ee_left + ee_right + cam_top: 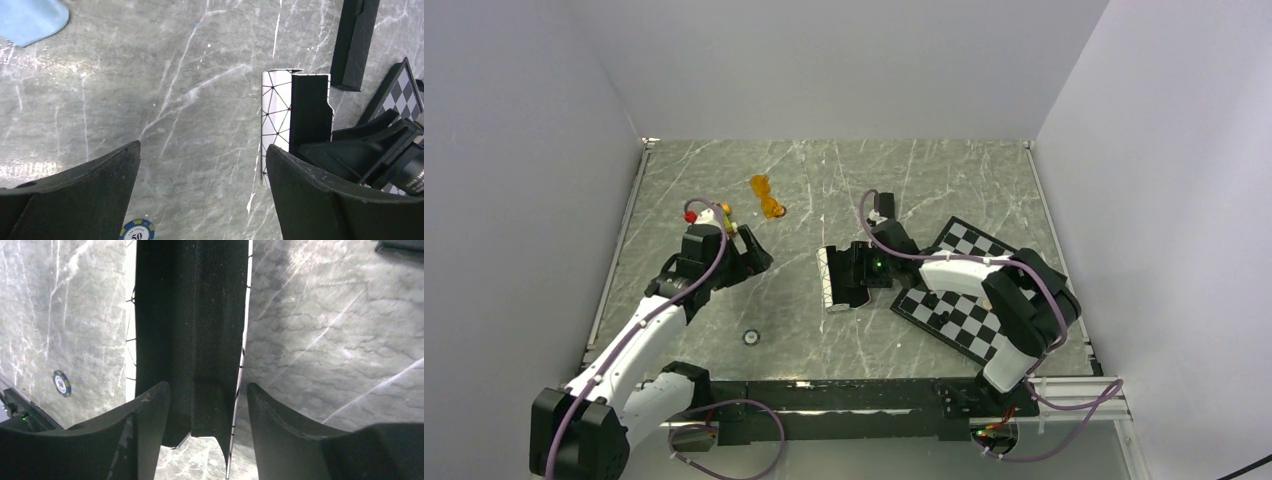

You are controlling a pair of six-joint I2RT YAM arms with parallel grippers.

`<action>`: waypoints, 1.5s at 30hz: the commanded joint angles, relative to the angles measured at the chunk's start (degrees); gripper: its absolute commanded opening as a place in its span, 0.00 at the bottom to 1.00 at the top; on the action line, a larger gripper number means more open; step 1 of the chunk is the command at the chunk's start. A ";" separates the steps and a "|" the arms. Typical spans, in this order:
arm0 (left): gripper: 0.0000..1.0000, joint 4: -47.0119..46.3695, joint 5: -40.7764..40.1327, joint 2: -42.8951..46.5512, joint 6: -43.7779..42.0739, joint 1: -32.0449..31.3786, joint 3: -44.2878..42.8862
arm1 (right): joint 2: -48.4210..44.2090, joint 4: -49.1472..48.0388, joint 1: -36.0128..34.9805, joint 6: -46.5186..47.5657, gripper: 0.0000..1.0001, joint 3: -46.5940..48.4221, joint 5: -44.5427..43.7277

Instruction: Organize the sunglasses

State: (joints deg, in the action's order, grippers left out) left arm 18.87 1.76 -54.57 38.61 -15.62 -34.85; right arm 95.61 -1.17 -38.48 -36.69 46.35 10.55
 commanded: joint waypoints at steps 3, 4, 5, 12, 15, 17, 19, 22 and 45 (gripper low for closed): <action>0.99 2.13 -3.62 2.43 1.82 2.67 0.91 | -5.85 5.27 0.51 1.66 0.74 1.69 -9.94; 0.99 2.42 -4.38 2.71 2.18 3.34 1.00 | -7.14 6.47 0.49 2.16 0.76 2.03 -11.87; 0.99 2.71 -5.11 2.89 2.52 4.18 1.08 | -8.73 7.58 0.51 2.72 0.79 2.47 -13.74; 0.99 3.03 -8.10 -0.33 3.02 12.38 -0.39 | -23.15 9.66 0.81 3.56 1.00 2.70 -31.55; 0.99 3.10 -8.44 -4.23 3.50 15.33 -1.51 | -30.14 7.61 1.04 -0.88 1.00 -0.68 -37.58; 0.99 2.54 -7.60 -7.28 4.02 17.54 -2.10 | -33.78 6.00 1.12 -2.60 1.00 -3.32 -40.36; 0.96 2.91 -9.05 -10.70 4.44 18.38 -3.47 | -36.71 2.88 1.20 -2.02 1.00 -6.47 -40.82; 0.89 3.01 -10.70 -16.16 4.65 19.00 -6.28 | -39.70 -0.40 1.26 -1.10 1.00 -9.71 -40.27; 0.30 -4.69 -3.90 -41.71 5.21 21.68 -14.82 | -34.75 5.30 1.82 3.47 1.00 -7.24 -44.16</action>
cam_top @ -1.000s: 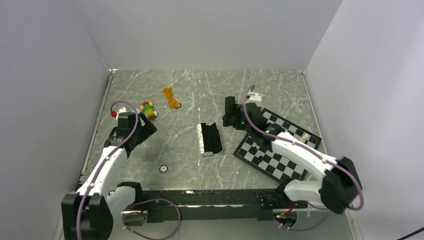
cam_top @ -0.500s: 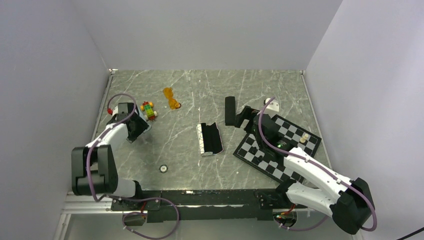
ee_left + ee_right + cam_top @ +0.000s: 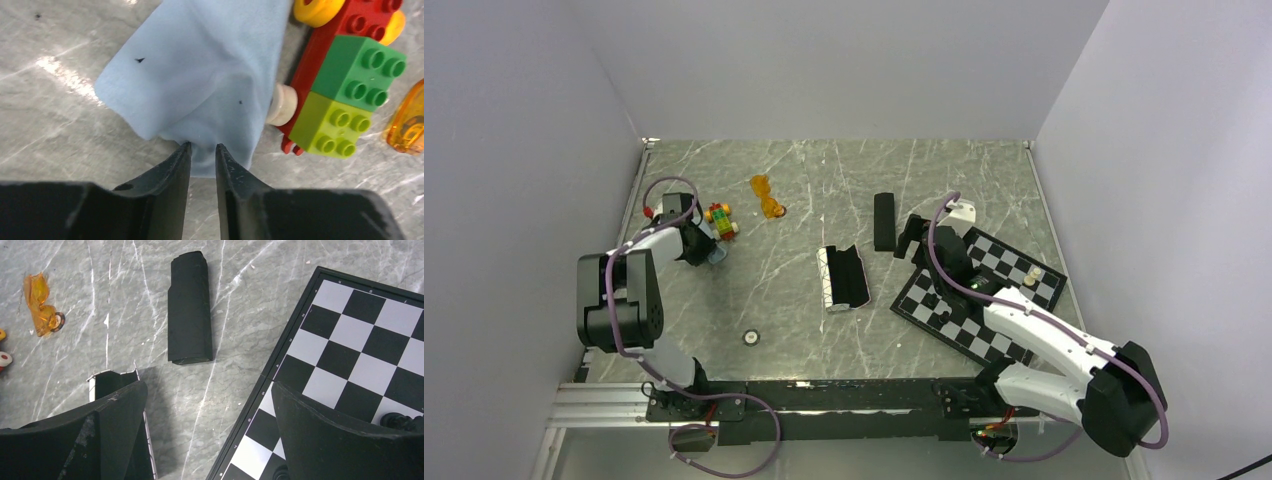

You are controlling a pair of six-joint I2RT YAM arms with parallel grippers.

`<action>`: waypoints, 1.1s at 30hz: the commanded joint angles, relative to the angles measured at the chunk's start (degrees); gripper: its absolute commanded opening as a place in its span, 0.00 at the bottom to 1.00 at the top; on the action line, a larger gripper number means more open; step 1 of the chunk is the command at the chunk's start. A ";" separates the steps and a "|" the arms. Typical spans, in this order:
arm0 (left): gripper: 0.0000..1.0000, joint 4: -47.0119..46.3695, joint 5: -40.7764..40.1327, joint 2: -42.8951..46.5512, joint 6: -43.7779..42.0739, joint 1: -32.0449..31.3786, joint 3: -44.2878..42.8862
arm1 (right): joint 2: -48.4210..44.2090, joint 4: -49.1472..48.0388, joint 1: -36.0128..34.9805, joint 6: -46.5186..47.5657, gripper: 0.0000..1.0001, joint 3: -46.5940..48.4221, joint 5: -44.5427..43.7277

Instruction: Organize the sunglasses

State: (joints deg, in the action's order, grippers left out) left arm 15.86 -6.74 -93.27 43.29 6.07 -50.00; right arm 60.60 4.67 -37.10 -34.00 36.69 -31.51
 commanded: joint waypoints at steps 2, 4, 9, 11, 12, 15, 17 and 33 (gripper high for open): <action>0.26 -2.57 5.86 -3.79 0.19 0.00 0.30 | 0.69 -0.54 0.59 0.78 1.00 2.49 -2.15; 0.17 -2.59 6.21 -4.73 -0.29 0.00 -0.31 | 1.11 -0.43 0.70 0.76 1.00 2.66 -1.96; 0.00 -3.57 8.78 -4.24 -1.84 0.00 -0.30 | 2.15 0.54 0.93 0.64 1.00 3.45 -1.67; 0.00 -5.06 9.45 -1.48 -2.24 0.00 1.46 | 2.16 0.69 0.98 0.43 1.00 3.48 -1.46; 0.00 -5.53 9.63 0.23 -2.42 0.00 2.41 | 2.09 0.63 1.07 0.42 1.00 3.48 -1.27; 0.00 -5.90 8.46 6.53 -1.78 -0.24 5.78 | 1.57 0.37 1.05 0.57 1.00 3.18 -0.79; 0.00 -5.88 9.56 10.90 -1.55 -0.69 8.01 | 1.41 0.40 1.07 0.40 1.00 3.04 -0.98; 0.00 6.86 17.16 36.34 1.93 -18.78 9.47 | -1.16 6.00 1.06 -1.16 1.00 4.41 8.71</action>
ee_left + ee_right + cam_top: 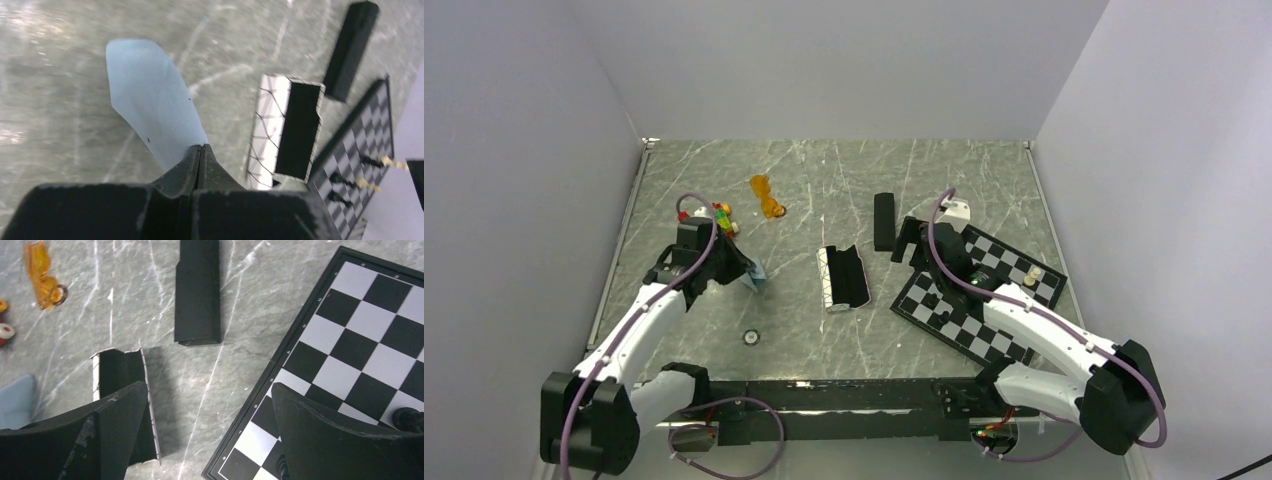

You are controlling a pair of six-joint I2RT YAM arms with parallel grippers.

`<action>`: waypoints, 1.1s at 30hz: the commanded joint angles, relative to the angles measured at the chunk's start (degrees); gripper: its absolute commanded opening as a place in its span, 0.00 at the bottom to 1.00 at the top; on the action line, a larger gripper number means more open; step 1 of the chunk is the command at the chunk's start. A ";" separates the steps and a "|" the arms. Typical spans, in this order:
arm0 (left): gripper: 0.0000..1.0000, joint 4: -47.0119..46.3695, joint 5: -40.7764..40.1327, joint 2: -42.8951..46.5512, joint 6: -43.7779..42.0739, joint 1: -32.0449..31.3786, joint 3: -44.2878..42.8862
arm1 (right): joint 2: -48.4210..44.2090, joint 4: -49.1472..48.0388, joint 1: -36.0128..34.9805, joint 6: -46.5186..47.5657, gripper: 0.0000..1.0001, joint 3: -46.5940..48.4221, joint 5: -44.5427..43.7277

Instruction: Organize the sunglasses

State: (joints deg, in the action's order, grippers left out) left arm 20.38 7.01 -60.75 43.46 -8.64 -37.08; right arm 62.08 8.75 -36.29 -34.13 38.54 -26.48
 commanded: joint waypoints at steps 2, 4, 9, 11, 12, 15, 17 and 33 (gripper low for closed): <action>0.00 2.31 4.07 4.95 2.43 -6.67 -5.10 | -3.77 3.08 0.26 -1.48 1.00 2.34 4.58; 0.00 1.89 5.44 5.43 3.19 -9.17 -6.72 | -4.87 4.57 0.30 -2.25 1.00 2.11 4.97; 0.00 -0.45 6.03 6.33 6.18 -17.95 -8.63 | -7.96 6.36 0.26 -3.13 1.00 1.30 7.94; 0.00 -0.86 5.70 6.43 7.16 -22.39 -9.28 | -8.82 6.28 0.26 -2.99 1.00 0.97 9.94; 0.00 -1.02 5.49 6.43 7.90 -24.38 -9.80 | -9.26 6.34 0.26 -2.89 1.00 0.85 10.66; 0.00 -1.78 4.57 6.76 9.53 -30.95 -10.73 | -9.99 8.13 0.26 -3.09 1.00 1.27 10.80; 0.00 -2.08 3.13 6.96 10.30 -35.77 -11.26 | -10.44 9.91 0.27 -3.30 1.00 1.86 10.06; 0.05 4.47 -6.79 0.20 8.70 -43.86 0.20 | -9.77 11.54 0.17 -0.93 1.00 -0.48 15.45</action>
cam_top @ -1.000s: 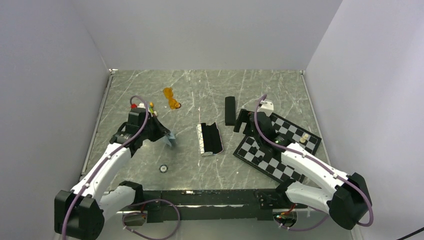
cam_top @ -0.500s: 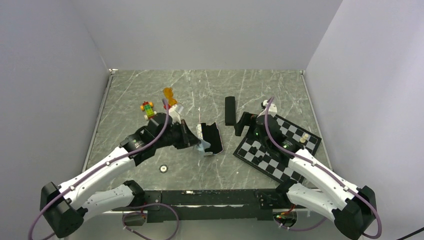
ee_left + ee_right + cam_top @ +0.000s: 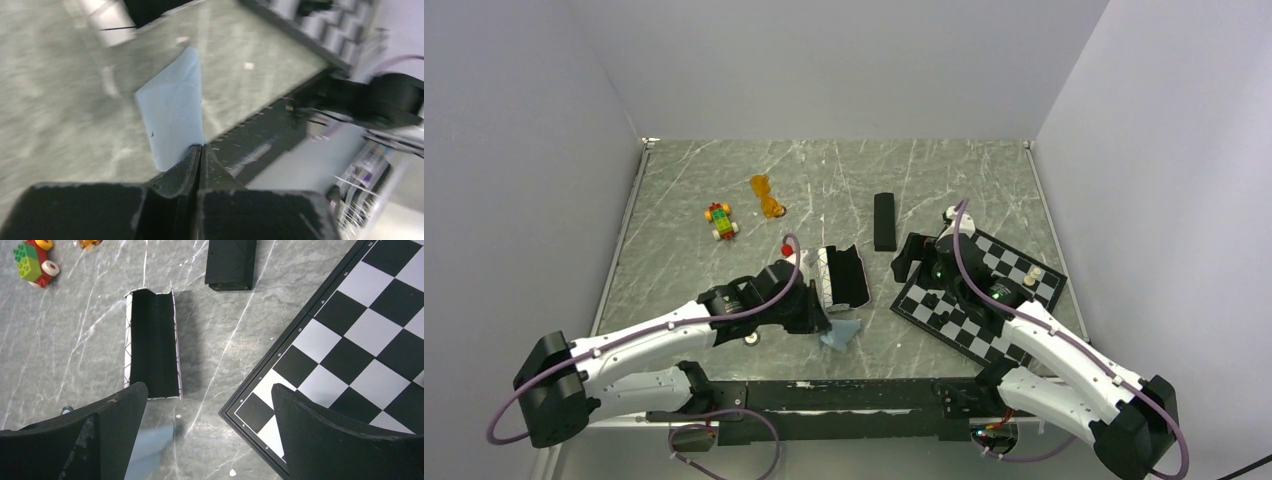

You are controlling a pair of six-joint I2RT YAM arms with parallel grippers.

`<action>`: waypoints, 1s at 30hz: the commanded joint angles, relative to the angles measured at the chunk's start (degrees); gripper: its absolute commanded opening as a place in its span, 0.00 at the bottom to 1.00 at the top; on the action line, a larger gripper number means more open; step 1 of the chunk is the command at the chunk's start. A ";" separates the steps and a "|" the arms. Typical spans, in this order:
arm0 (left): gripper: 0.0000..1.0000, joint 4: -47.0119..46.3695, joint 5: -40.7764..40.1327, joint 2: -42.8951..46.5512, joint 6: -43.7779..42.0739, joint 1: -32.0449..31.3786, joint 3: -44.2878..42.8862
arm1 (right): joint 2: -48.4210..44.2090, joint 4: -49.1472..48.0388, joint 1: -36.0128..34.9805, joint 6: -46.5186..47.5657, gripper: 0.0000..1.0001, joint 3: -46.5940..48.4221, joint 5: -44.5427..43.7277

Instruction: Organize the sunglasses

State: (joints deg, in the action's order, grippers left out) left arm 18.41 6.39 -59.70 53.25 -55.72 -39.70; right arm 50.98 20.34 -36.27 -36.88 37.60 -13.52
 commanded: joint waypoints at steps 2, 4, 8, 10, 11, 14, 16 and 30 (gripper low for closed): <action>0.19 6.47 -6.18 -0.14 -1.87 7.53 6.00 | 3.04 0.20 -0.36 2.91 0.99 1.13 3.40; 0.33 8.61 -6.21 0.98 -1.77 11.39 7.84 | 4.88 0.44 -2.48 4.66 0.99 2.04 2.70; 0.75 15.21 -11.54 4.81 -2.14 14.22 7.60 | 8.66 1.67 -13.65 8.89 0.99 4.81 -4.01; 0.83 18.13 -13.88 7.63 -1.47 14.42 7.49 | 10.76 1.14 -18.84 11.43 0.98 5.36 -4.00; 0.86 19.23 -14.62 8.96 -1.18 14.56 7.60 | 11.79 0.28 -20.76 12.72 0.97 5.22 -2.55; 0.99 20.97 -14.57 12.88 0.40 14.82 9.31 | 15.81 -1.00 -26.55 12.13 0.93 5.64 0.09; 0.99 20.21 -12.93 14.87 1.14 14.94 10.96 | 18.88 -0.78 -30.76 10.30 0.89 6.84 -0.30; 0.99 19.48 -13.14 19.98 4.70 15.30 15.51 | 39.89 2.18 -40.45 -4.77 0.48 15.36 -9.29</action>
State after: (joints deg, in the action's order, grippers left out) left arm 38.02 -5.98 -40.32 56.49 -40.77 -24.32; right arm 87.64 21.21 -76.27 -38.48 48.58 -19.42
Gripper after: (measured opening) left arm 0.993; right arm 0.509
